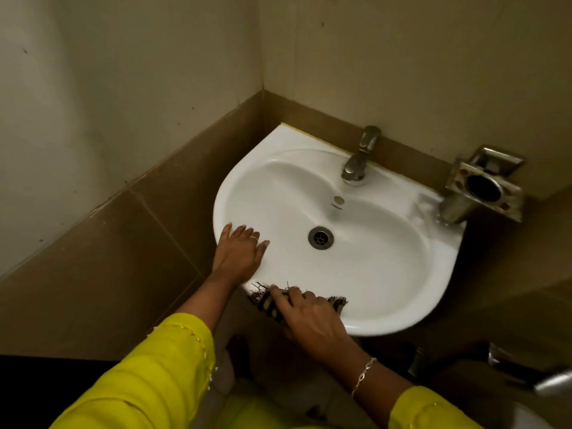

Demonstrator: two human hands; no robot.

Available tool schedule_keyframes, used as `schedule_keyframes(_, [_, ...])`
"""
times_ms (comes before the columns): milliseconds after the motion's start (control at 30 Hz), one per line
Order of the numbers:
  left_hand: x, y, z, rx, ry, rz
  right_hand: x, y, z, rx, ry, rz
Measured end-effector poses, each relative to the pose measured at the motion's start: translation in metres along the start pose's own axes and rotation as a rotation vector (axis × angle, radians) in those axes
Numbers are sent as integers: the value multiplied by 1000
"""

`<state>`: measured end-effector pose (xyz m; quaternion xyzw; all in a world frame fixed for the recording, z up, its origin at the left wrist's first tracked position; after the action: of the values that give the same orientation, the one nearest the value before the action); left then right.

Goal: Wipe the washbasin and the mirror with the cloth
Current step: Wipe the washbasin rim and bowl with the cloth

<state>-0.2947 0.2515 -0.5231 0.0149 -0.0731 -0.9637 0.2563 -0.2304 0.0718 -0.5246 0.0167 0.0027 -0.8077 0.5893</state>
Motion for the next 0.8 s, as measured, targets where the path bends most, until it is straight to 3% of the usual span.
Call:
schedule_keyframes(200, [1,-3,-2,-15,-56,-5,24,33,-5,53,207,79])
schedule_keyframes(400, [-3,-3,-7,-89,-103,-58,45,79,-6,70,292,199])
schedule_keyframes(800, [-5,-4,-7,-83,-84,-118,49,182,8,135,96,486])
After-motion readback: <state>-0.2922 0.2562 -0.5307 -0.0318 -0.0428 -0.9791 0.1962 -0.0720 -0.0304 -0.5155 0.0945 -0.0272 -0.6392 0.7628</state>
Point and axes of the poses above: each hand's wrist, its own x-axis away from the middle knuckle, its own z-axis out of the back of the hand, y = z × x, the point moved 1 cm from there along -x, towards the middle knuckle, and after that the axes turned 12 degrees about -z, right-handed, at the moved point
